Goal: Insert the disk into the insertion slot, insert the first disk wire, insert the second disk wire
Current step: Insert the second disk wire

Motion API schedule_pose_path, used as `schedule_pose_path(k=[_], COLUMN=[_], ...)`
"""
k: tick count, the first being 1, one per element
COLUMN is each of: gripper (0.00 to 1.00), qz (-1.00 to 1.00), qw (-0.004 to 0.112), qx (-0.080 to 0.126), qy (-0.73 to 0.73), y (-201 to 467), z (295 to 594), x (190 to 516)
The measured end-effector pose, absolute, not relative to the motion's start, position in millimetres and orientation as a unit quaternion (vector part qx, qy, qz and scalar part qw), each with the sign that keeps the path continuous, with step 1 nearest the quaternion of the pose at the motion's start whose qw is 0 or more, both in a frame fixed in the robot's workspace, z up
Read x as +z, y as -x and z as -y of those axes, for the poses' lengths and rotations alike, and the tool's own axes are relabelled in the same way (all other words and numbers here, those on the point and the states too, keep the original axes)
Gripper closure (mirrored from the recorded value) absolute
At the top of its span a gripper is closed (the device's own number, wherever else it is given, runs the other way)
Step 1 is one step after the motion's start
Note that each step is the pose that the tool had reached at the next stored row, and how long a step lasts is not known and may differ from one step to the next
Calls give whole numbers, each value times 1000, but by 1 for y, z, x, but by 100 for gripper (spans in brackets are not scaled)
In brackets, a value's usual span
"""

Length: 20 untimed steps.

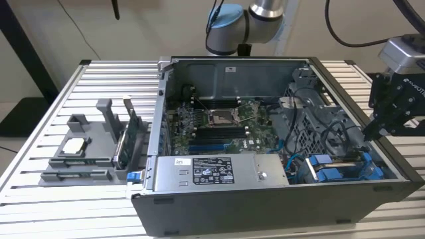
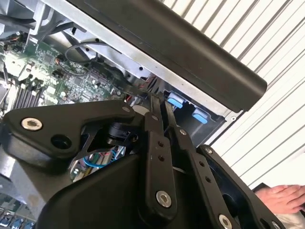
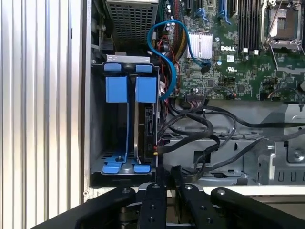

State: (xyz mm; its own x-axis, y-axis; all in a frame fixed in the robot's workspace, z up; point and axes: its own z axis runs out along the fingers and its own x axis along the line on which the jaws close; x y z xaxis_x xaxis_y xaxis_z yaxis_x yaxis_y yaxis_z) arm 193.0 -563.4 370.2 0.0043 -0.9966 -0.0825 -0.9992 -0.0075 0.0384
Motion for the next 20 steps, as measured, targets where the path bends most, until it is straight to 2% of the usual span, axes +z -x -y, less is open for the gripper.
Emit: schedule_pose_path(k=[20], gripper=[85], qz=[-704], qw=[14], qx=[41], qy=[708], y=[-193], z=[563], x=[374])
